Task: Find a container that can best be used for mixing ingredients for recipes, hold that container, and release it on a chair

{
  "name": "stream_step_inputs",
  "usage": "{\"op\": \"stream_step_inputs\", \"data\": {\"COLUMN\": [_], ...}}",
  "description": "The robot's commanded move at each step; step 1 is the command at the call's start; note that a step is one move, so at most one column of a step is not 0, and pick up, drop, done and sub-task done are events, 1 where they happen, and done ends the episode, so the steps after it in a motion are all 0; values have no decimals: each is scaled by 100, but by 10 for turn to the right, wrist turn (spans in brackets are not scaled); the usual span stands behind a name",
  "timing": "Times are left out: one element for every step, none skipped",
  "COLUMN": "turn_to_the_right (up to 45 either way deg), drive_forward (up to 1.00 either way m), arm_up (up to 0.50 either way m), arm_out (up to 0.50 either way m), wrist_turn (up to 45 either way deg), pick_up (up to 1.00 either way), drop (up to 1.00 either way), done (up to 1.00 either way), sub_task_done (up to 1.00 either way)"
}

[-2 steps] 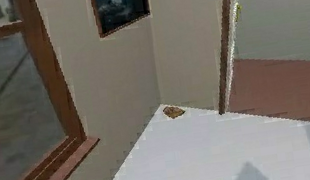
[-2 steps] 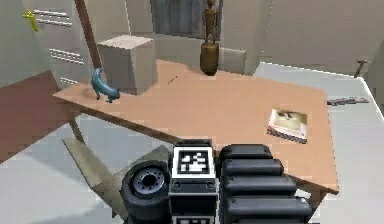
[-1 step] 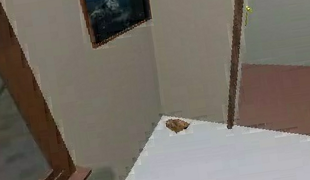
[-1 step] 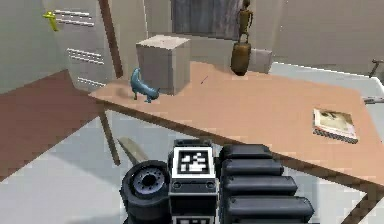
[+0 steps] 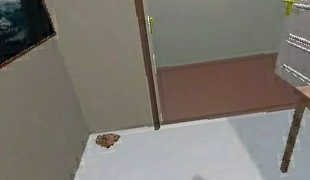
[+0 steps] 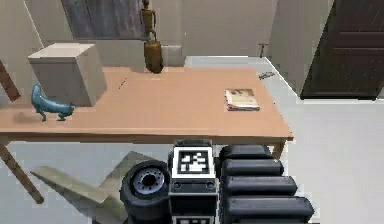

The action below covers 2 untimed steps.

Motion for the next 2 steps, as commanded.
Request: {"op": "stream_step_inputs", "data": {"turn_to_the_right": [0, 330], "drive_forward": [60, 0], "arm_up": [0, 0], "arm_out": [0, 0], "wrist_turn": [0, 0], "pick_up": [0, 0], "drop": [0, 0], "done": [0, 0], "sub_task_done": [0, 0]}}
